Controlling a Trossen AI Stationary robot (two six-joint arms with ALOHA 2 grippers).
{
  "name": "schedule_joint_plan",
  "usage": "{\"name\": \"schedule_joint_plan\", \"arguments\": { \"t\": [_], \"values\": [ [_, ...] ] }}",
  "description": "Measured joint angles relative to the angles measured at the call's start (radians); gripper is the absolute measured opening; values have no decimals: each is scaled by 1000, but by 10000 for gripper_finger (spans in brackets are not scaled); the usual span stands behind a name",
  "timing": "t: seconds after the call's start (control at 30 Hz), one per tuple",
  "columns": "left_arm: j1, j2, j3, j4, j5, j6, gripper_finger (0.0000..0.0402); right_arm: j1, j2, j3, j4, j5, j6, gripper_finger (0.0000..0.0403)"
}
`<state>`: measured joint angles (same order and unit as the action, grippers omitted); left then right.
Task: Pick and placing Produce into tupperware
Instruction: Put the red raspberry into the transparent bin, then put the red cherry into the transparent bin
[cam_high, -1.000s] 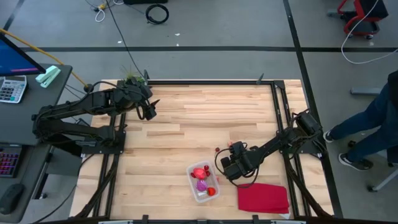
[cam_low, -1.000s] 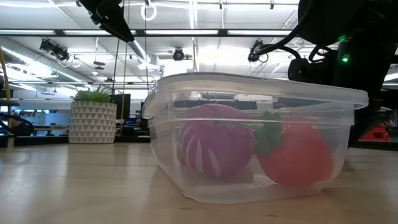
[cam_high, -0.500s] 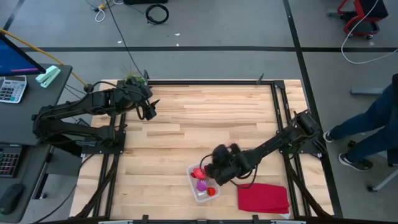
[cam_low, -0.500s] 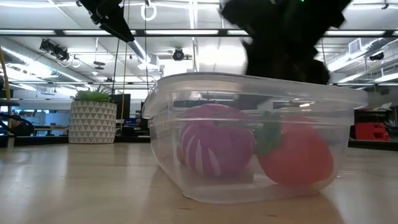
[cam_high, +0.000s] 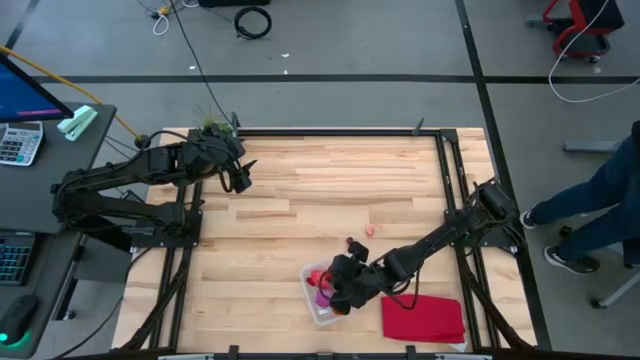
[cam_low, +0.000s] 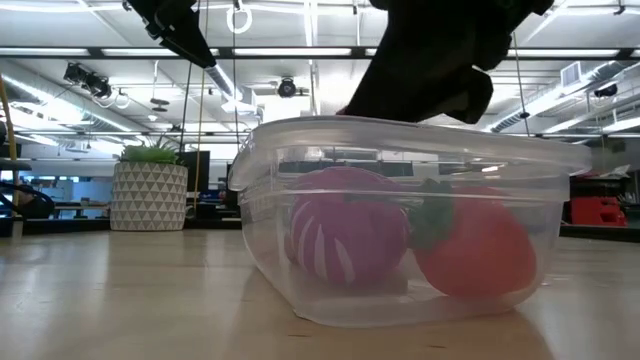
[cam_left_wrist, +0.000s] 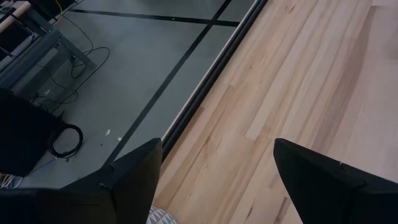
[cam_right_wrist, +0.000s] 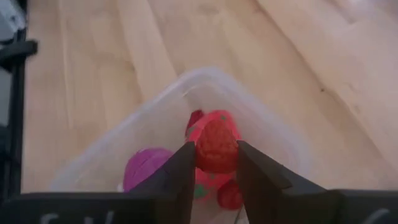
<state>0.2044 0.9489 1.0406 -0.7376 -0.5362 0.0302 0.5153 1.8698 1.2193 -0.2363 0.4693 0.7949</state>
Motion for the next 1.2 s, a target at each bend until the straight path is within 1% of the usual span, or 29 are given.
{"name": "schedule_joint_plan", "arguments": {
  "t": [0.23,0.4,0.6,0.7,0.8,0.9,0.97,1.07,1.13,1.2],
  "values": [
    [0,0,0,0,0,-1,316,4,0,0,-12,-30,-4,116],
    [0,0,0,0,0,-1,316,-7,0,0,-65,-22,45,135],
    [0,0,0,0,0,-1,316,-36,0,0,-77,-14,42,154],
    [0,0,0,0,0,-1,316,-58,0,0,-91,25,19,155],
    [0,0,0,0,0,-1,316,-91,0,0,-151,76,18,154],
    [0,0,0,0,0,-1,316,-133,0,0,-269,107,100,153],
    [0,0,0,0,0,-1,316,-166,0,0,-368,95,197,155],
    [0,0,0,0,0,-1,316,-211,0,0,-498,29,327,158],
    [0,0,0,0,0,-1,316,-232,0,0,-525,-29,355,158],
    [0,0,0,0,0,0,316,-240,0,0,-512,-56,352,157]
  ]
}}
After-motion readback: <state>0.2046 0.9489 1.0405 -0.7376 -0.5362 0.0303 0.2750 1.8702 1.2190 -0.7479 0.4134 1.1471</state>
